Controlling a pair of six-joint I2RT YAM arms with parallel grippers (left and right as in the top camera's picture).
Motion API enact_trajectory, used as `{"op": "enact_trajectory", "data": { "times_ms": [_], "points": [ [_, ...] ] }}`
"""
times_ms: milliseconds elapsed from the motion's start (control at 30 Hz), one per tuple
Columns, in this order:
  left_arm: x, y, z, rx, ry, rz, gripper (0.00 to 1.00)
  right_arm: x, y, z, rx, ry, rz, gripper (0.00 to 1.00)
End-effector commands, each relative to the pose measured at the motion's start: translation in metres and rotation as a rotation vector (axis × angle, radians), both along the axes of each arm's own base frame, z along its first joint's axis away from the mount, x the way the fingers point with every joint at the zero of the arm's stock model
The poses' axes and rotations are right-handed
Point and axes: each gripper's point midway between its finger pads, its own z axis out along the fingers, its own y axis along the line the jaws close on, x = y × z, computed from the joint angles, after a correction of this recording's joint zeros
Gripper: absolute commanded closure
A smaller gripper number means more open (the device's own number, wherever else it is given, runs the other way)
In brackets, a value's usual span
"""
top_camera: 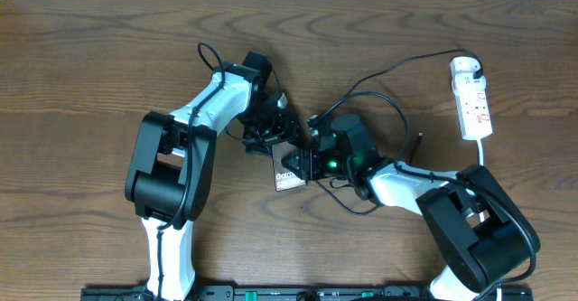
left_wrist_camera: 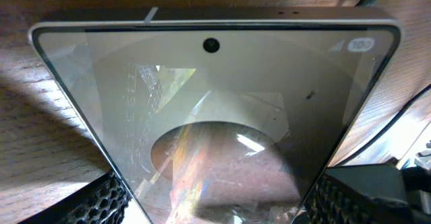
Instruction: Plug charger to phone and switch on socket
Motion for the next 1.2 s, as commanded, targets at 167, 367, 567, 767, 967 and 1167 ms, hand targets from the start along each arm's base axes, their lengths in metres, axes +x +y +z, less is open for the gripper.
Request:
{"op": "enact_trajectory", "data": {
  "times_ms": [167, 367, 567, 767, 967, 1167],
  "points": [
    [-0.025, -0.001, -0.036, -0.017, 0.103, -0.045, 0.2, 0.0, 0.004, -0.004, -0.012, 0.02, -0.026, 0.54],
    [-0.026, -0.001, -0.036, -0.02, 0.105, -0.05, 0.2, 0.0, 0.004, -0.004, -0.004, 0.047, -0.047, 0.57],
    [-0.025, -0.001, -0.036, -0.022, 0.098, -0.053, 0.14, 0.002, 0.003, -0.003, -0.001, 0.044, -0.052, 0.72],
    [-0.025, -0.001, -0.037, -0.018, 0.096, -0.053, 0.03, 0.004, 0.0, -0.003, 0.0, 0.046, -0.061, 0.89],
    [-0.024, -0.001, -0.035, -0.021, 0.09, -0.052, 0.02, 0.006, -0.001, 0.0, 0.011, 0.05, -0.061, 0.99],
    [-0.007, -0.007, -0.008, -0.125, 0.016, -0.045, 0.02, 0.015, -0.012, 0.025, 0.1, 0.049, -0.051, 0.99]
  ]
}}
